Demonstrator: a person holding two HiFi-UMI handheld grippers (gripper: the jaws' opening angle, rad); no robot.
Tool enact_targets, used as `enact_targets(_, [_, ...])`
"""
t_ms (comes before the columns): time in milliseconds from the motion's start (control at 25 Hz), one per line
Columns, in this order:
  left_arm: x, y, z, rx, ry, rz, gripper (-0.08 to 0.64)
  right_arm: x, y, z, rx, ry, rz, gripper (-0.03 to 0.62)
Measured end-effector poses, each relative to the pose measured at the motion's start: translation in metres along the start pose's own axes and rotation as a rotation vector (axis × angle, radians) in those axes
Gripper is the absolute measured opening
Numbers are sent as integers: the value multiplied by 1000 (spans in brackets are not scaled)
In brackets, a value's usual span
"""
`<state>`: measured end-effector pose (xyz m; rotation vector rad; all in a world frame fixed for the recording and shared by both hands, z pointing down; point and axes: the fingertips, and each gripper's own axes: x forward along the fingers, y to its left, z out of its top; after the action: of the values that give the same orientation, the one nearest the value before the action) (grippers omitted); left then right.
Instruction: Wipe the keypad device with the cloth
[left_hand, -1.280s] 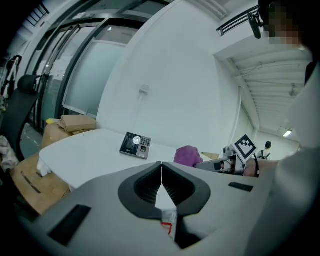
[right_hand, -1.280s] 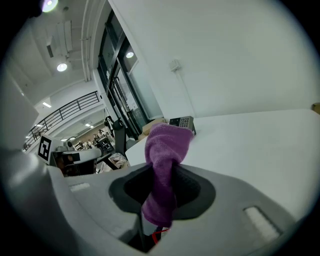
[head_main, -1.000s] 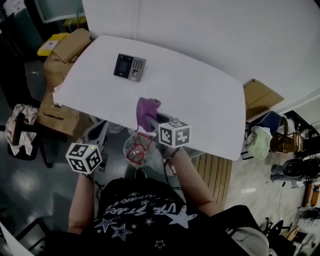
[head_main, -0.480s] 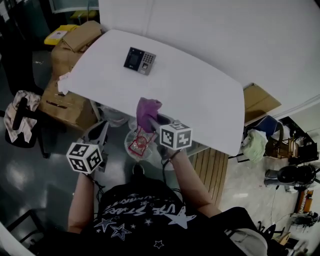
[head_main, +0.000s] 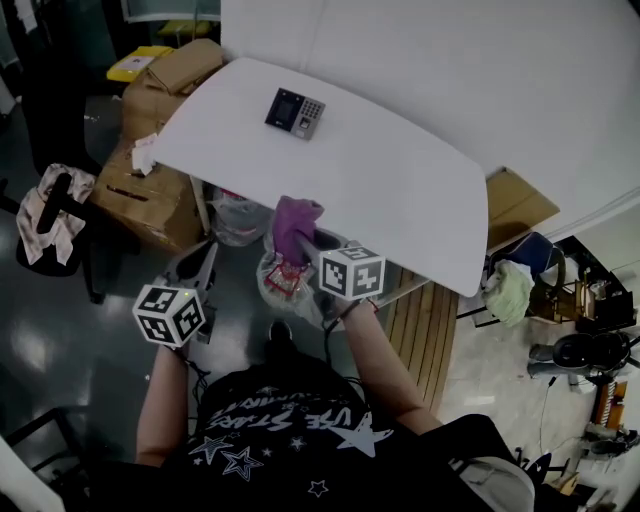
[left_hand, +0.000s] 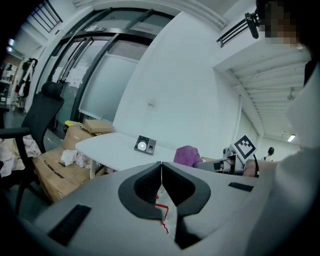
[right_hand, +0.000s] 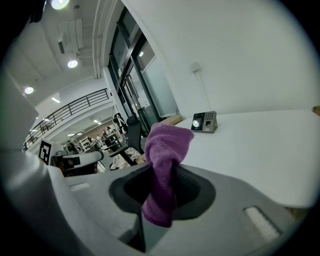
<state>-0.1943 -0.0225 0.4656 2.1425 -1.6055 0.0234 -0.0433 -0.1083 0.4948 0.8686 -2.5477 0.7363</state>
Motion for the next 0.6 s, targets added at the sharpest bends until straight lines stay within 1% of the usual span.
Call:
enact_targets(280, [-47,-18,-17,0,-18,-9,9,-31,33,-23,-20,-9,-10,98])
enact_targets(600, [-86,-39,-35,10,-10,-53,9,-69,64,-49,-14,-27,-47,98])
